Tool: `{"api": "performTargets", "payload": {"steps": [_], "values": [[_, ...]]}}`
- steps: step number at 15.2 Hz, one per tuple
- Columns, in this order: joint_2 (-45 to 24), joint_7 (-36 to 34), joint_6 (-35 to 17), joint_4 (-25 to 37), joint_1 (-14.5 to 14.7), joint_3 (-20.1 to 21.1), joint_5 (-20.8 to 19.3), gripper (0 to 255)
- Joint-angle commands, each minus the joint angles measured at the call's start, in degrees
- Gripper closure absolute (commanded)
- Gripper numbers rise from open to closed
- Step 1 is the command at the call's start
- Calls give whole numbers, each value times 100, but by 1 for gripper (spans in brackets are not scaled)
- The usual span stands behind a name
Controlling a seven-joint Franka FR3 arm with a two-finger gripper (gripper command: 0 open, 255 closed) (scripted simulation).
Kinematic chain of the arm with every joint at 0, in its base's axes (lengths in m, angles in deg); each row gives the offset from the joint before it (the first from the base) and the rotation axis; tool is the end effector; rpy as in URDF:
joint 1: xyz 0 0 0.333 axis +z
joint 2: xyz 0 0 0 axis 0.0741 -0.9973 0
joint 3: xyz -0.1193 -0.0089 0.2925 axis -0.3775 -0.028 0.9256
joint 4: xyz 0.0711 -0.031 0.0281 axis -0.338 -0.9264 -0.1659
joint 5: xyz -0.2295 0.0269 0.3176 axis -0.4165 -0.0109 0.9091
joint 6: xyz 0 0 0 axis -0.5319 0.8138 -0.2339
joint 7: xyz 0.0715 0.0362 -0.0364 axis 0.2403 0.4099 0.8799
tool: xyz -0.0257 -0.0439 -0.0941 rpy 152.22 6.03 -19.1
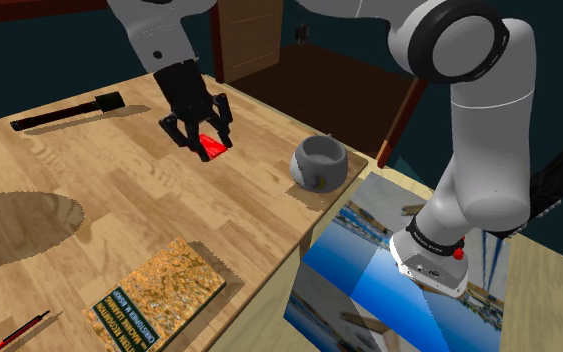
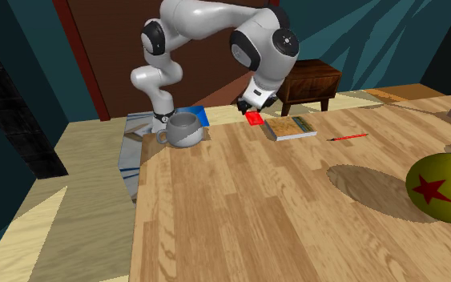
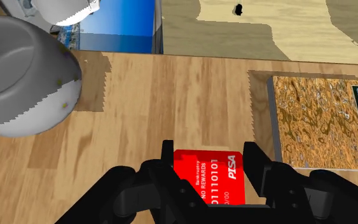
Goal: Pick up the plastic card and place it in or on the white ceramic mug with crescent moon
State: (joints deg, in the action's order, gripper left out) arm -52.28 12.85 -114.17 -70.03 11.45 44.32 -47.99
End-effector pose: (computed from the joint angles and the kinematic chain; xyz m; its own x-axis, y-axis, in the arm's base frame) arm 0.5475 0.3369 0.4788 0.8349 0.0081 -0.5503 0.0058 -1.0000 -0.0058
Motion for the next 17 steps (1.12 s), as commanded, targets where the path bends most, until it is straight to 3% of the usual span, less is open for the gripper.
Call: {"api": "performTargets", "payload": {"steps": [1, 8, 17], "values": [[417, 171, -132, -578, -164, -18, 46, 255], [2043, 1026, -541, -2740, -760, -210, 159, 255], [3696, 2143, -600, -4603, -1278, -677, -18, 255]]}}
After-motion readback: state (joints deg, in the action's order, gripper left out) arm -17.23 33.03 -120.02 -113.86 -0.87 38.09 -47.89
